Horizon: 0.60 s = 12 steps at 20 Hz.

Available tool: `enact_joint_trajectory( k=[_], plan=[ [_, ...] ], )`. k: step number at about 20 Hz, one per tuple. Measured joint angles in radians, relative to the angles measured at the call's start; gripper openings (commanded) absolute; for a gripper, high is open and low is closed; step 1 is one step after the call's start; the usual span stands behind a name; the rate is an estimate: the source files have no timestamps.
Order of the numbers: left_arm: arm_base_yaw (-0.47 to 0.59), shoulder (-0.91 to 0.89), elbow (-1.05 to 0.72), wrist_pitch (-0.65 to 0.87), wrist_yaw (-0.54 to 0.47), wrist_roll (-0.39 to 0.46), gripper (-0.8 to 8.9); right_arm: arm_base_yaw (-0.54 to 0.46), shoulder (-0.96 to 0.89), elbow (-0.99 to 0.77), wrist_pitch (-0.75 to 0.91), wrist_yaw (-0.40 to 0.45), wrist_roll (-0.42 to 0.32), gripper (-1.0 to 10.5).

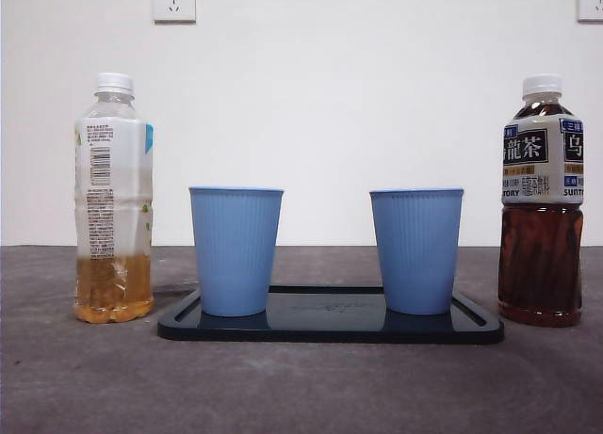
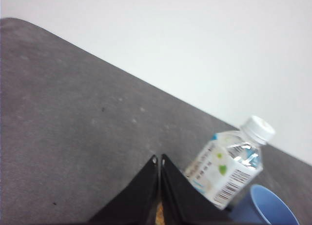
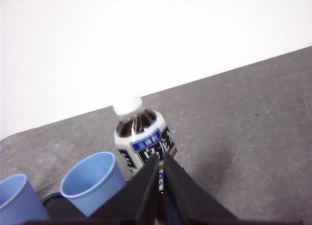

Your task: Pour the drink into the cup

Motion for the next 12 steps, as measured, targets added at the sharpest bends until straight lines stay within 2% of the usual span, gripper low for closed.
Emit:
enact_joint_trajectory(
  k=[4,7,12],
  plan=[
    [0.0,0.087,0.109,-0.081,0.057,0.056,0.09,0.0,0.059,0.098,-0.098,-0.029,-0.023,0.1],
    [0.0,0.164,0.192,-0.151,0.117,0.118,0.09,0.0,0.127,0.183,-0.196,-0.063,-0.067,0.1],
    [0.0,0.314,0.302,-0.286,0.274,0.229,0.09,0.0,0.266,0.312,-0.366,-0.156,-0.155,0.1]
  ],
)
